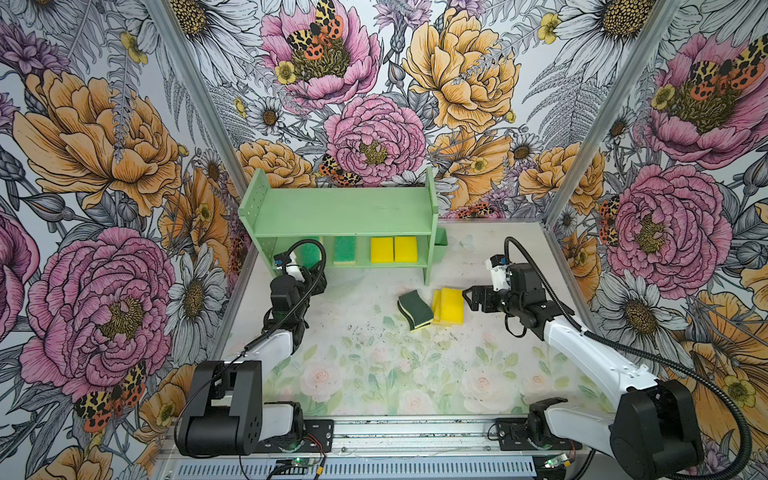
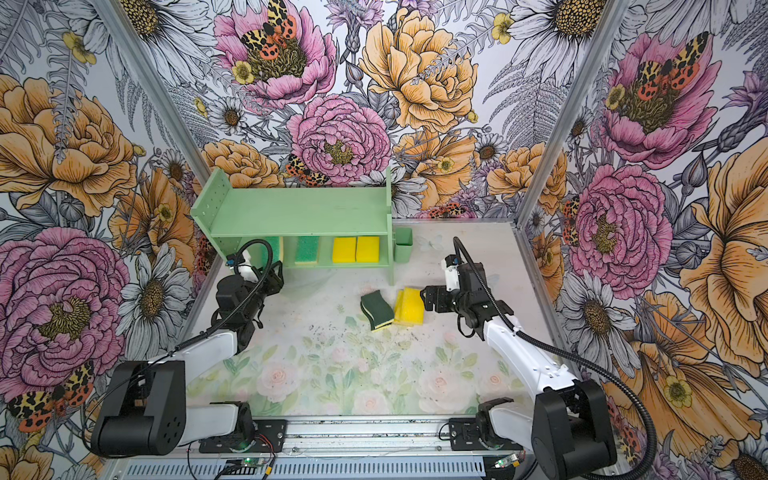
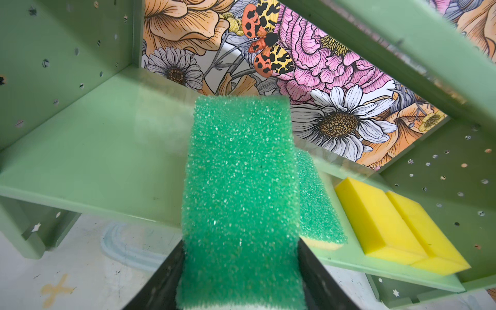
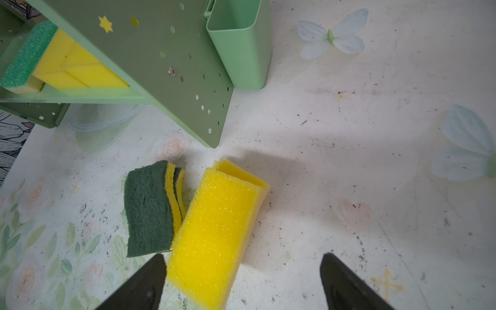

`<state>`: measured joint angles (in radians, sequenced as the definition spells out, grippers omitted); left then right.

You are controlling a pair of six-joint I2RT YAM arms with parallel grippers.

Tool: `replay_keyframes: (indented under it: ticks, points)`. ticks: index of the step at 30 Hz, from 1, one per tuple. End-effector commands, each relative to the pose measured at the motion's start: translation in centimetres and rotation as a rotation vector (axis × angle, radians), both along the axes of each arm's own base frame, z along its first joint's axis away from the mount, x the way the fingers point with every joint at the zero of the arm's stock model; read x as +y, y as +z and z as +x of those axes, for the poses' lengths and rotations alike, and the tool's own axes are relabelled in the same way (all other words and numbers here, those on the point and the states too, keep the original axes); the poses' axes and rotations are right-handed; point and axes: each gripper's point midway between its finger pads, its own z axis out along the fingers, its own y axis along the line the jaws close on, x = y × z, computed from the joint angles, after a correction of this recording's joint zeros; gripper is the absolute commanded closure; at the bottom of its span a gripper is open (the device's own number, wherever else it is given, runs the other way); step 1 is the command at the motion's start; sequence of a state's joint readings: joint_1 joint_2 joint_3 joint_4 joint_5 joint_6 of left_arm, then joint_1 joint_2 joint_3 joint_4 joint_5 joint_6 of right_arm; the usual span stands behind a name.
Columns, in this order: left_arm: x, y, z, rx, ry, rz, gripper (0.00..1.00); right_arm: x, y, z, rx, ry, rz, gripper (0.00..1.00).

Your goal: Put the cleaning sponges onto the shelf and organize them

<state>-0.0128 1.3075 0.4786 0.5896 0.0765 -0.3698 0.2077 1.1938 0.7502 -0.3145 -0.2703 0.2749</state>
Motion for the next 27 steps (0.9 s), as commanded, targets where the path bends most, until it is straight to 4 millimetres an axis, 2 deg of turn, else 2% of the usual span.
replay_keyframes:
  ticks: [1, 27]
  points:
    - [0.06, 0.99, 0.48, -0.043, -0.011, -0.027, 0.40, 0.20, 1.35, 0.64, -0.031, 0.010, 0.009, 0.08]
    - [0.61, 0.38, 0.63, -0.084, 0.006, -0.048, 0.40, 0.14, 1.30, 0.79, -0.028, 0.008, 0.005, 0.08]
